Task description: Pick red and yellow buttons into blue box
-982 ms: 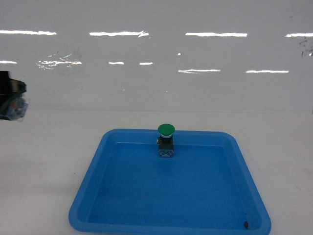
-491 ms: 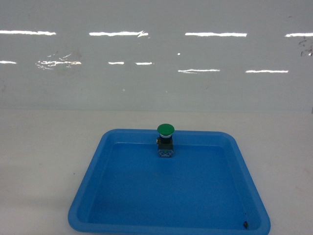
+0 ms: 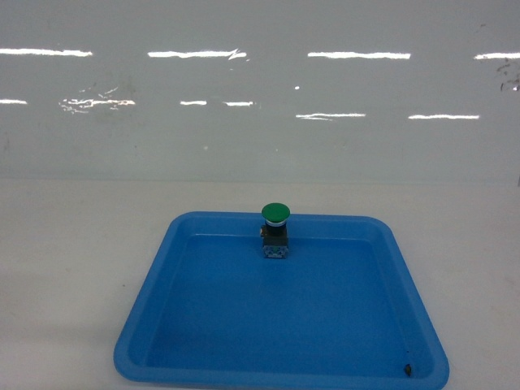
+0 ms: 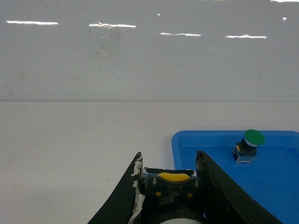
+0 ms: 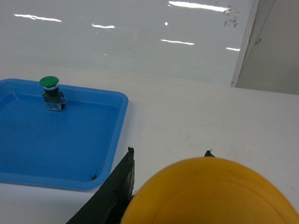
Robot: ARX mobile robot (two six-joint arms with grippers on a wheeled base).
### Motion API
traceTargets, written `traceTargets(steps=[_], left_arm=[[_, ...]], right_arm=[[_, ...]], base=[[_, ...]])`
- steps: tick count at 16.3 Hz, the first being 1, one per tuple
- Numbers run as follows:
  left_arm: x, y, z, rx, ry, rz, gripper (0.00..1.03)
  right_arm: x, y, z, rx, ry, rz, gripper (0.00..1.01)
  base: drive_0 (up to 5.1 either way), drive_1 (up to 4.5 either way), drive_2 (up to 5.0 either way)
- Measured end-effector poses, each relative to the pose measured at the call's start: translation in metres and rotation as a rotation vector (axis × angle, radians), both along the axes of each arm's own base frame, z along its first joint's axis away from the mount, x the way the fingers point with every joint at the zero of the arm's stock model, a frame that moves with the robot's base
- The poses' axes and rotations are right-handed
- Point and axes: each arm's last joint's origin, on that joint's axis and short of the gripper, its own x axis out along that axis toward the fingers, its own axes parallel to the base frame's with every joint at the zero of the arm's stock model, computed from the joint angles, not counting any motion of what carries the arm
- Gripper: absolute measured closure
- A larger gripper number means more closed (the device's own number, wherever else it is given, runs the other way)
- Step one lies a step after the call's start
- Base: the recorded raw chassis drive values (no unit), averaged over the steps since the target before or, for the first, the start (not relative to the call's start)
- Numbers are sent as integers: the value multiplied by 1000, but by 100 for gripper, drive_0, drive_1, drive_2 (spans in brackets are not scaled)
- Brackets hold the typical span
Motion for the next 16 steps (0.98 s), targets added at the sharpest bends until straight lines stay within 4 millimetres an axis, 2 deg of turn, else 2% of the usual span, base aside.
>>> traceTargets(steps=[3, 5, 16], left_arm=[[0, 0, 0, 0, 0, 0, 75], [0, 0, 1, -1, -3, 1, 75], [-1, 0, 1, 0, -5, 1, 75]], right_arm=[[0, 0, 0, 0, 0, 0, 62], [0, 0, 0, 1, -3, 1, 62], [0, 0, 0, 0, -2, 0, 62]], base=[[9, -396, 414], [443, -414, -31], [492, -247, -247]])
